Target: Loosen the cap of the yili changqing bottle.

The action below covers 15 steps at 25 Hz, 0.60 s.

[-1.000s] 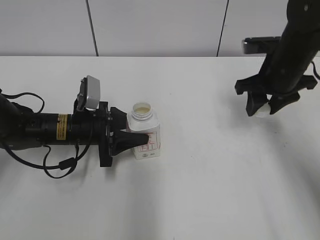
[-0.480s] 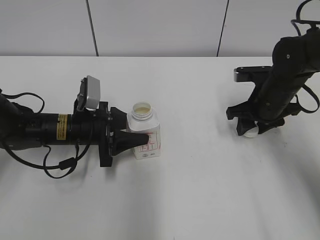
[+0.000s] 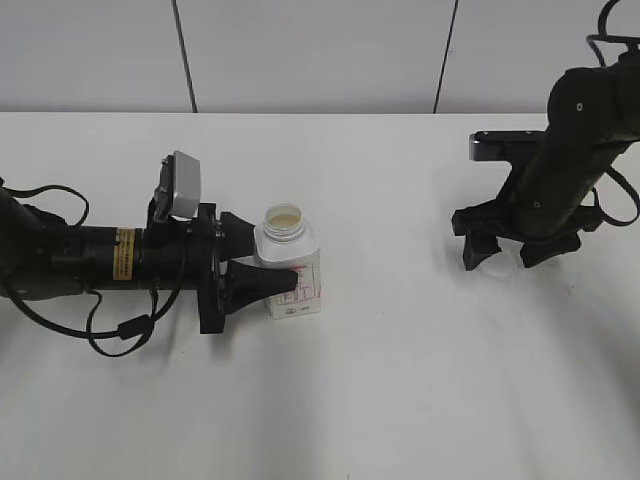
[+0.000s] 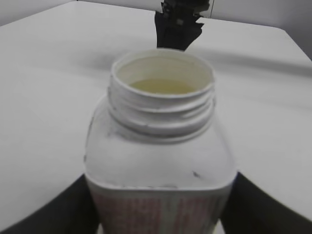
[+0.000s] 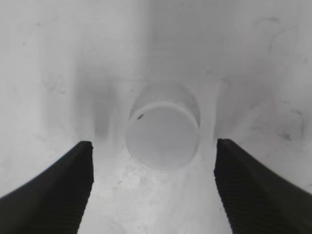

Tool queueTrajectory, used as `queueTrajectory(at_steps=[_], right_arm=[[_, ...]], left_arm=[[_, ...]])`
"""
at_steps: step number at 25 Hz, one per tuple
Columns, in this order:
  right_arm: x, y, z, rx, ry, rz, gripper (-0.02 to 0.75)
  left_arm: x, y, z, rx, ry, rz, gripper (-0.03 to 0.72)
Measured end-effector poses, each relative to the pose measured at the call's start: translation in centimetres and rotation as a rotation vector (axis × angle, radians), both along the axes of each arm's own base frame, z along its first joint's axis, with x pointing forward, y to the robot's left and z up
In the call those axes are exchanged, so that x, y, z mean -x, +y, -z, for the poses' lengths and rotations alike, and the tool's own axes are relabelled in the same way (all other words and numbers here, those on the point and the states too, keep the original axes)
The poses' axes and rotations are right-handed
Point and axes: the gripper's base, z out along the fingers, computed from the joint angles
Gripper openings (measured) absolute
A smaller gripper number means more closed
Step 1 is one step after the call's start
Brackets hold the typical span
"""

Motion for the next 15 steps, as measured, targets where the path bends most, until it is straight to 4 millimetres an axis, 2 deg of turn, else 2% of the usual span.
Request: queueTrajectory(at_steps=[3,5,10,15], right_arm=[[0.1,0.0,-1.2,-0.01,-0.025,0.003,0.603],[0.1,0.0,-2.0,-0.016,-0.046,0.003,0.598],[0.3,0.0,-3.9,-0.026,-0.09,0.002,0.596],[0.7,-0.1,-6.0,-0.042,-0.134,0.003,0.596]], left_arm=[[0.0,0.0,0.1,-0.004,0.012,0.001,0.521],[0.1,0.0,0.1,-0.004,0.022,0.0,0.561],[0.0,0.4,0.1,-0.008,0.025,-0.003,0.58],[-0.3,2.3,-0.4,-0.035,0.039,0.002,0.58]])
